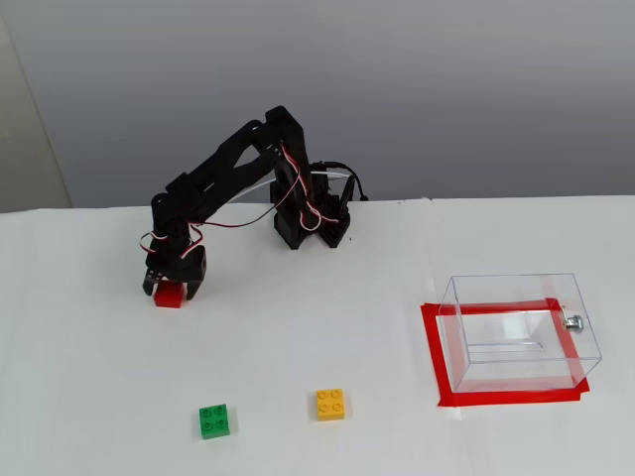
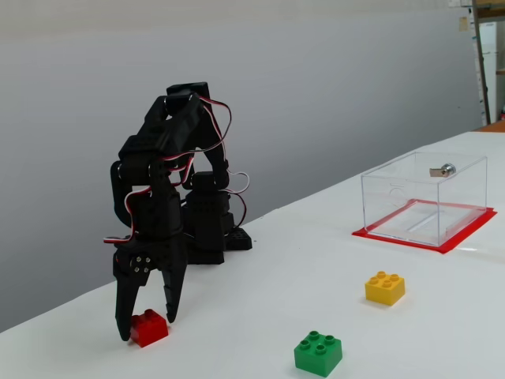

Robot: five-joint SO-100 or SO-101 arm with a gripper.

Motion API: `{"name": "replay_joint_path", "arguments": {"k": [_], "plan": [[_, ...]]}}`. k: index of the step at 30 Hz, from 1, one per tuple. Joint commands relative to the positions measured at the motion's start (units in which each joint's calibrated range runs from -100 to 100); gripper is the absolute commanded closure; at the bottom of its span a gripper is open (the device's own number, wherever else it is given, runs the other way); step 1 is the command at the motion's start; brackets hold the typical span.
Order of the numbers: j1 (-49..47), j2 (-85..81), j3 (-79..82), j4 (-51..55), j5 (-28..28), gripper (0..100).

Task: Pick the red lego brick and place it into the transparent box

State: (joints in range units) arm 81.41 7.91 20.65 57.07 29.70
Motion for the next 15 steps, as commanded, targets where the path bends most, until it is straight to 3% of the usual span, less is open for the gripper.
{"name": "replay_joint_path", "arguments": {"k": [1, 9, 15], "plan": [[0.4, 0.8, -0.7, -2.2, 0.4, 73], [0.4, 1.3, -0.4, -1.8, 1.3, 75], [0.4, 1.5, -0.2, -1.8, 1.3, 93]]}}
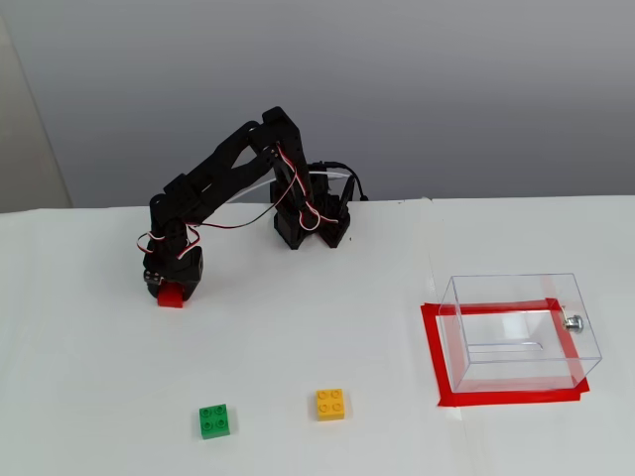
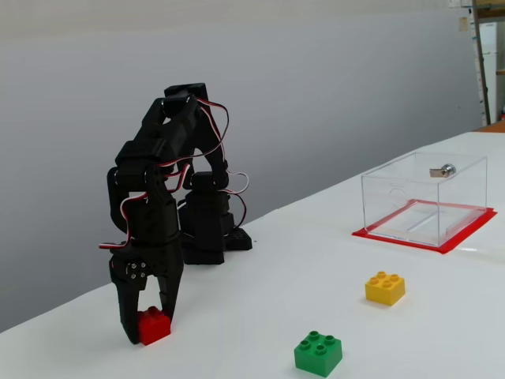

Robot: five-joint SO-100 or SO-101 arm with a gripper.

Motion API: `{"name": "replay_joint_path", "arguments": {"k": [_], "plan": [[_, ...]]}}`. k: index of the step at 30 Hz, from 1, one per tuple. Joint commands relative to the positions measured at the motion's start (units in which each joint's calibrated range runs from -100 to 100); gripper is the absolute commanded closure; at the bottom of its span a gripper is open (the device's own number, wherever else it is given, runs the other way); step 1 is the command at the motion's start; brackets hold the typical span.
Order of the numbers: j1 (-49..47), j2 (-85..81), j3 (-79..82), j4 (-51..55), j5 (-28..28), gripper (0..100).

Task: Pick the red lego brick and place it into the transparent box

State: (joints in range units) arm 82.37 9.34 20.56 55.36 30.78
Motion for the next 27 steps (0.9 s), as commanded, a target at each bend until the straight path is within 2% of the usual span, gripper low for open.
{"name": "replay_joint_path", "arguments": {"k": [1, 13, 18, 27], "plan": [[-0.6, 0.1, 0.0, -0.1, 0.2, 95], [-0.6, -3.9, -2.1, 0.1, -0.5, 96], [-2.3, -12.1, -2.2, 3.8, -4.3, 96], [-11.5, -28.5, -4.7, 18.1, -11.9, 96]]}}
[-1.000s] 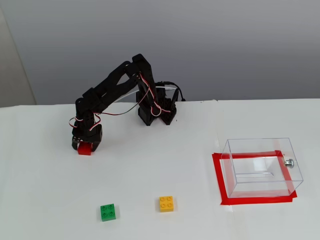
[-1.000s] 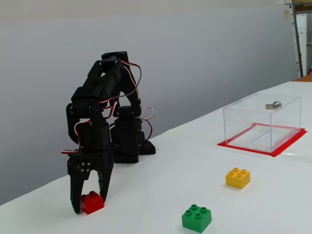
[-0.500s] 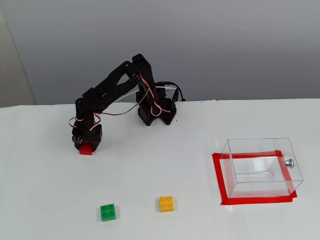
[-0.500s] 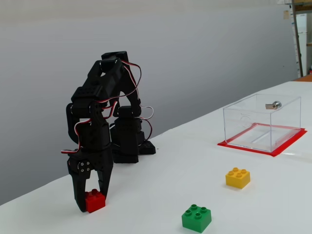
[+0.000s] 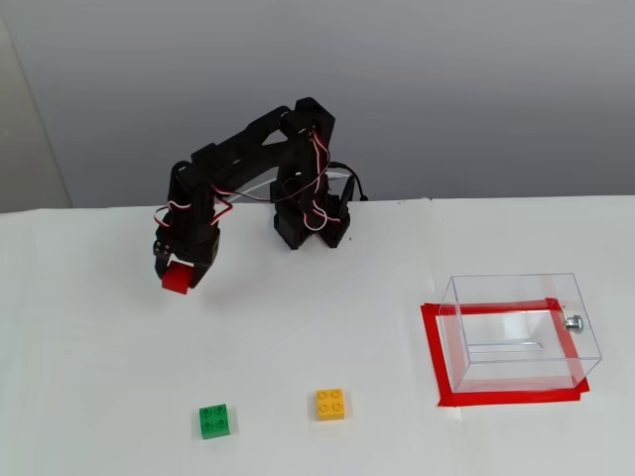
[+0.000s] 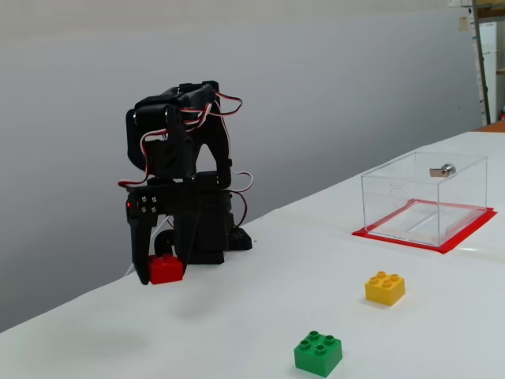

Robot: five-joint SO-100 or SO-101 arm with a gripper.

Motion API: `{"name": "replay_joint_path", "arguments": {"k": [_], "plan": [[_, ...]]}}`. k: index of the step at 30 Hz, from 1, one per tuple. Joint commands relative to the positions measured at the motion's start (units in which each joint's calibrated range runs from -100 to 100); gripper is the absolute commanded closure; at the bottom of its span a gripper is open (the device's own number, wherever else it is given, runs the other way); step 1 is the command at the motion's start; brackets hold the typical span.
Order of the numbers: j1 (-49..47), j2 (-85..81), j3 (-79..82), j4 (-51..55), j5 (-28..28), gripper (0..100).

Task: Pick the red lego brick and place it into the transparent box

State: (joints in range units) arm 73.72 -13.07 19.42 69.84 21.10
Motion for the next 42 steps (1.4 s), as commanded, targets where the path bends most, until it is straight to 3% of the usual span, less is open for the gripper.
{"name": "replay_joint_path", "arguments": {"k": [1, 17, 32, 42], "plan": [[-4.4, -7.3, -4.8, 5.3, -3.1, 96], [-32.4, -12.3, -28.0, 18.6, -14.4, 96], [-65.8, -12.4, -36.2, 20.6, -15.4, 96], [-94.2, -14.1, -35.8, 20.7, -15.4, 96]]}}
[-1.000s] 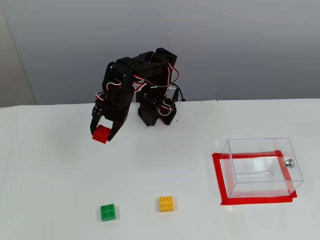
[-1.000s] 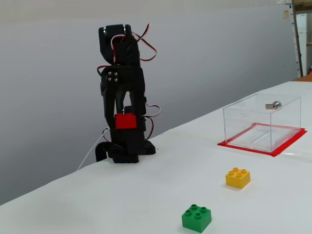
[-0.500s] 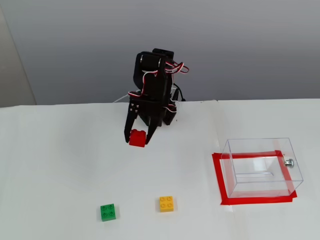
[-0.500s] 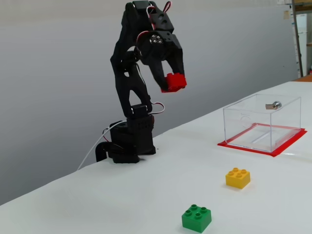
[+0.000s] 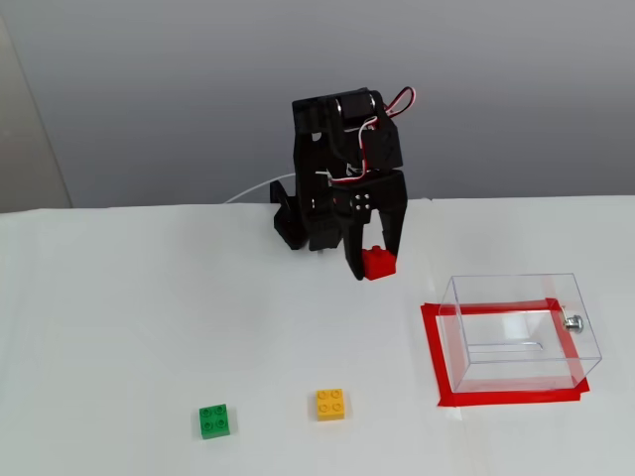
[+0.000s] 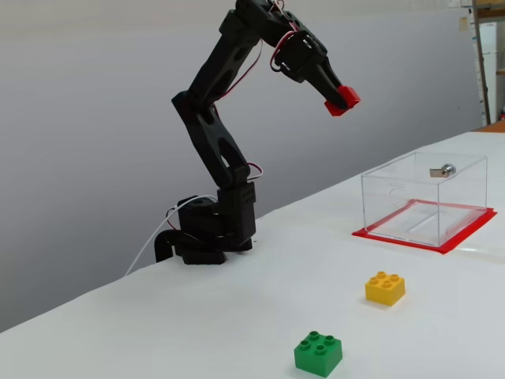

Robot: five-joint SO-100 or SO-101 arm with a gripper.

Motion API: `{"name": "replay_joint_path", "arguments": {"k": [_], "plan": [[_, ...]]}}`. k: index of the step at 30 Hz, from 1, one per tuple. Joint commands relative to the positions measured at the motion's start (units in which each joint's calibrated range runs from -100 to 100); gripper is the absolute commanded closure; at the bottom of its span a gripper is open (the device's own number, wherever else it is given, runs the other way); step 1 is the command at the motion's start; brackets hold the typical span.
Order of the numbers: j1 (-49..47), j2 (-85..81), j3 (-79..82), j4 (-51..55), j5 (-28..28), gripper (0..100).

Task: Pick the red lego brick and place it into the transparent box

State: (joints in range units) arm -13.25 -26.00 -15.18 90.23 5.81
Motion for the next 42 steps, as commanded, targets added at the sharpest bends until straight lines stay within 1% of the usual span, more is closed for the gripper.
{"name": "replay_joint_path", "arguments": {"k": [1, 8, 12, 17, 28, 34, 42], "plan": [[-10.2, -1.1, -1.2, 0.3, -0.1, 96], [-28.2, -0.9, -0.3, -0.3, -0.2, 96], [-34.9, 0.2, 3.2, -0.8, -0.2, 96], [-36.4, 4.0, 3.2, -3.2, -0.3, 96], [-36.4, 15.0, 1.9, -13.6, -0.3, 96], [-37.2, 22.9, -4.9, -16.6, -1.8, 96], [-42.2, 33.9, -14.3, -17.2, -1.9, 96]]}}
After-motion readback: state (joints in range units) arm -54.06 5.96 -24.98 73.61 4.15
